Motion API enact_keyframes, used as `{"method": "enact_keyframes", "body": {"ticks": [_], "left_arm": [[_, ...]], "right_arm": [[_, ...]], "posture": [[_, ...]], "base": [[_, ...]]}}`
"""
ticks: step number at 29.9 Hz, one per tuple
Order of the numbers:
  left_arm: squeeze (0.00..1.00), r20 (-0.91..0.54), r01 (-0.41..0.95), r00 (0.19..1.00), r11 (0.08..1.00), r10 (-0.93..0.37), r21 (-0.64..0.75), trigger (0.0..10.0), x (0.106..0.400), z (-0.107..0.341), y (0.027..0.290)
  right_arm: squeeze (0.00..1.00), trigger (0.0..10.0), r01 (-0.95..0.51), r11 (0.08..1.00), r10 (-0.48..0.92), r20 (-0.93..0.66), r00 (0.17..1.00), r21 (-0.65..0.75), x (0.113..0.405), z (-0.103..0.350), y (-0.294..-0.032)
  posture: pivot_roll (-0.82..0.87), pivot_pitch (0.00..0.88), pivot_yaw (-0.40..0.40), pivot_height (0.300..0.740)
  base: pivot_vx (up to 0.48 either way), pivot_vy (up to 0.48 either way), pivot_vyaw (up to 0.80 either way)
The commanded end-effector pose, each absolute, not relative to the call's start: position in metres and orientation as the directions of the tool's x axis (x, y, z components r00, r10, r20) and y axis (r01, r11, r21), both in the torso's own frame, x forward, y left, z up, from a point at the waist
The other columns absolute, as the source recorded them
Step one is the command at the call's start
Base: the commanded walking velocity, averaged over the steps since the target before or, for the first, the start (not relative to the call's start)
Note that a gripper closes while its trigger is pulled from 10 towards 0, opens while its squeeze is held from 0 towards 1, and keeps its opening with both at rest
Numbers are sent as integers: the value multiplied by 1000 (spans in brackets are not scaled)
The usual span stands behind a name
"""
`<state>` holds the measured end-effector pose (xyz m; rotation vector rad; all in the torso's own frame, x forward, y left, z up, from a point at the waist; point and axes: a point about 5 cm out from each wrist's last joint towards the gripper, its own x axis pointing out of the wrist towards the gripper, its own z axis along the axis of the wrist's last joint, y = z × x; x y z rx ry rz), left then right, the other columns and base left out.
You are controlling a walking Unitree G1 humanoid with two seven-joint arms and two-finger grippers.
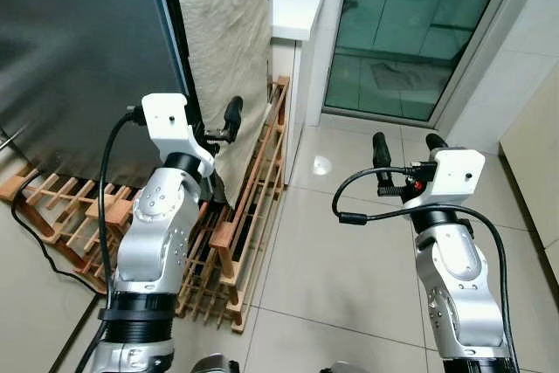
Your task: Restocking fridge
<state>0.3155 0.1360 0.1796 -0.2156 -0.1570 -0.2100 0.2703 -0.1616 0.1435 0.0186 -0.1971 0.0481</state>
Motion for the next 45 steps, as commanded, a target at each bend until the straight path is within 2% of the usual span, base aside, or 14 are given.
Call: {"method": "enact_keyframes", "body": {"ticks": [1, 5, 7, 8, 14, 15, 19, 23, 27, 36, 38, 39, 40, 45], "left_arm": [[0, 203, 455, 886, 868, -417, -200, 10000, 314, 187, 99], [0, 236, 618, 785, 754, -573, -222, 10000, 308, 190, 74], [0, 304, 741, 671, 613, -676, -275, 10000, 302, 201, 50], [0, 304, 741, 671, 613, -676, -275, 10000, 302, 201, 50], [0, 387, 883, 448, 332, -806, -331, 10000, 280, 219, 22], [0, 387, 883, 448, 332, -806, -331, 10000, 280, 219, 22], [0, 409, 927, 298, 160, -862, -338, 10000, 266, 222, 19], [0, 421, 935, 251, 105, -872, -339, 10000, 262, 228, 27], [0, 392, 915, 339, 202, -855, -351, 10000, 269, 225, 48], [0, 203, 732, 671, 592, -713, -338, 10000, 264, 198, 112], [0, 155, 620, 781, 718, -605, -316, 10000, 268, 189, 127], [0, 155, 620, 781, 718, -605, -316, 10000, 268, 189, 127], [0, 67, 411, 906, 832, -417, -372, 10000, 274, 168, 152], [0, -18, 216, 972, 915, -236, -340, 10000, 276, 149, 172]], "right_arm": [[0, 10000, -46, 999, 41, 217, 975, 15, 273, 149, -162], [0, 10000, -53, 998, 49, 211, 976, 15, 274, 148, -162], [0, 10000, -56, 998, 51, 208, 977, 17, 274, 148, -161], [0, 10000, -56, 998, 51, 208, 977, 17, 274, 148, -161], [0, 10000, -41, 999, 36, 211, 977, 21, 275, 150, -164], [0, 10000, -41, 999, 36, 211, 977, 21, 275, 150, -164], [0, 10000, -39, 999, 34, 207, 978, 21, 274, 149, -165], [0, 10000, -39, 999, 35, 203, 979, 18, 275, 149, -165], [0, 10000, -36, 999, 32, 200, 979, 20, 274, 148, -166], [0, 10000, -62, 998, 59, 161, 985, 14, 259, 138, -165], [0, 10000, -84, 996, 82, 156, 984, 8, 257, 137, -161], [0, 10000, -84, 996, 82, 156, 984, 8, 257, 137, -161], [0, 10000, -108, 994, 104, 163, 981, 15, 260, 140, -156], [0, 10000, -150, 988, 140, 181, 973, 40, 271, 149, -148]], "posture": [[-101, 0, 8, 711], [-103, 0, 0, 711], [-103, 0, 0, 711], [-103, 0, 0, 711], [-133, 0, 14, 711], [-133, 0, 14, 711], [-135, 0, 11, 711], [-134, 0, 11, 711], [-133, 0, 12, 711], [-87, 0, -2, 711], [-78, 0, -5, 711], [-78, 0, -5, 711], [-72, 0, -7, 711], [-67, 0, -14, 711]], "base": [[0, 0, 0], [0, 0, 0], [0, 0, 0], [0, 0, 0], [0, 0, 0], [0, 0, 0], [0, 0, 0], [0, 0, 0], [0, 0, 0], [0, 0, 0], [0, 0, 0], [0, 0, 0], [0, 0, 0], [0, 0, 0]]}}
